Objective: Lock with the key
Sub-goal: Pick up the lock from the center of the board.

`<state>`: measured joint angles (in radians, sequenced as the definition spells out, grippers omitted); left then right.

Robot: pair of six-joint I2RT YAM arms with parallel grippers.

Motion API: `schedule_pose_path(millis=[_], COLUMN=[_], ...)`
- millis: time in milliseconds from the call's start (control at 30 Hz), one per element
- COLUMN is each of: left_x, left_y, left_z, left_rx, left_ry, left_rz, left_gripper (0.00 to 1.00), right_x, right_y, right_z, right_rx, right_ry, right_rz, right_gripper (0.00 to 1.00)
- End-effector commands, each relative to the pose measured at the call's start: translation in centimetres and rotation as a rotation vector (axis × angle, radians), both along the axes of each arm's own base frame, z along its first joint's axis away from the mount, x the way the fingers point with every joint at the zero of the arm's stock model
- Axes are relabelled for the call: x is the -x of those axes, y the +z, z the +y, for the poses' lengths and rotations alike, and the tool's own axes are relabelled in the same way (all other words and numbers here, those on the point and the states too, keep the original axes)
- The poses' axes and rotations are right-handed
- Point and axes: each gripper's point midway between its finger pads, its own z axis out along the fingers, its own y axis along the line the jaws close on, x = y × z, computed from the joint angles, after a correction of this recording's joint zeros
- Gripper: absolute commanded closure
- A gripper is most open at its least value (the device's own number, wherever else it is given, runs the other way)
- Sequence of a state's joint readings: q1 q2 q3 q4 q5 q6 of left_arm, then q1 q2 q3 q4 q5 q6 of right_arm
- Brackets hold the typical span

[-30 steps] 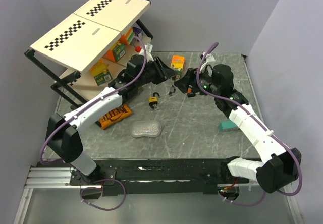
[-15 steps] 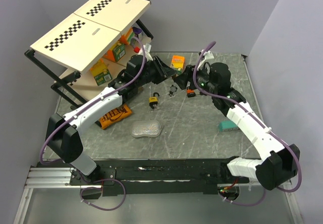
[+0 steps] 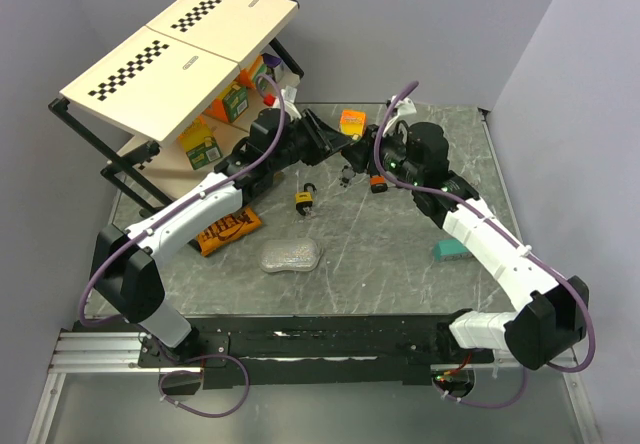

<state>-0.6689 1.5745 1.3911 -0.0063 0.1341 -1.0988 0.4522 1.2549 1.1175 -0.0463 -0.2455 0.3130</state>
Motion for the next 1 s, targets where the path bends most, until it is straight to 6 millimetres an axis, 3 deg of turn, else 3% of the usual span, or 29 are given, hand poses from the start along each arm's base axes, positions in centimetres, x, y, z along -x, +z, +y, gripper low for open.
schedule_pose_path(millis=[0, 33, 200, 233, 333, 367, 467, 533, 633, 667, 700, 733, 833, 967], left_x=[1.3, 1.3, 1.5, 1.5, 1.7, 1.6, 2.1, 3.1, 4.6, 6.2, 7.2, 8.1, 9.8, 11.4], left_y=[4.3, 4.0, 3.7, 3.5, 3.3, 3.2, 3.3, 2.8, 2.1, 2.0, 1.5, -0.8, -3.5, -3.6], left_z=[-0.5, -0.5, -0.6, -0.6, -0.3, 0.1, 1.0, 1.3, 2.0, 2.0, 2.0, 2.3, 3.4, 4.6], left_rx=[0.141, 0.142, 0.153, 0.15, 0.134, 0.108, 0.017, -0.073, -0.186, -0.185, -0.199, -0.269, -0.379, -0.455], left_ry=[-0.042, -0.04, -0.05, -0.053, -0.073, -0.077, -0.145, -0.229, -0.336, -0.423, -0.488, -0.577, -0.762, -0.864], left_rz=[-0.046, -0.034, -0.019, -0.015, -0.031, -0.06, -0.162, -0.256, -0.402, -0.443, -0.484, -0.519, -0.628, -0.851], left_gripper=[0.99, 0.99, 0.99, 0.99, 0.66, 0.43, 0.24, 0.19, 0.16, 0.14, 0.13, 0.11, 0.08, 0.09], right_x=[-1.6, -1.8, -1.6, -1.6, -1.3, -1.0, 0.1, 1.0, 3.6, 4.3, 6.7, 7.7, 10.6, 13.2], right_y=[3.3, 3.3, 3.2, 3.2, 3.3, 3.3, 3.7, 3.6, 3.3, 3.1, 3.4, 2.8, 2.6, 1.7], right_z=[0.0, 0.1, -0.3, -0.5, -1.6, -1.8, -3.0, -4.1, -3.9, -4.2, -3.3, -3.3, -2.5, -2.2], right_rx=[-0.045, -0.048, -0.037, -0.031, -0.017, -0.015, -0.005, 0.018, 0.062, 0.073, 0.061, 0.088, 0.119, 0.097], right_ry=[-0.047, -0.047, -0.053, -0.066, -0.075, -0.064, -0.021, 0.006, 0.163, 0.207, 0.342, 0.398, 0.58, 0.699], right_rz=[-0.09, -0.088, -0.091, -0.091, -0.086, -0.084, -0.097, -0.112, -0.142, -0.156, -0.186, -0.192, -0.22, -0.144], right_gripper=[0.58, 0.61, 0.99, 1.0, 1.0, 1.0, 1.0, 1.0, 1.0, 1.0, 1.0, 1.0, 1.0, 1.0])
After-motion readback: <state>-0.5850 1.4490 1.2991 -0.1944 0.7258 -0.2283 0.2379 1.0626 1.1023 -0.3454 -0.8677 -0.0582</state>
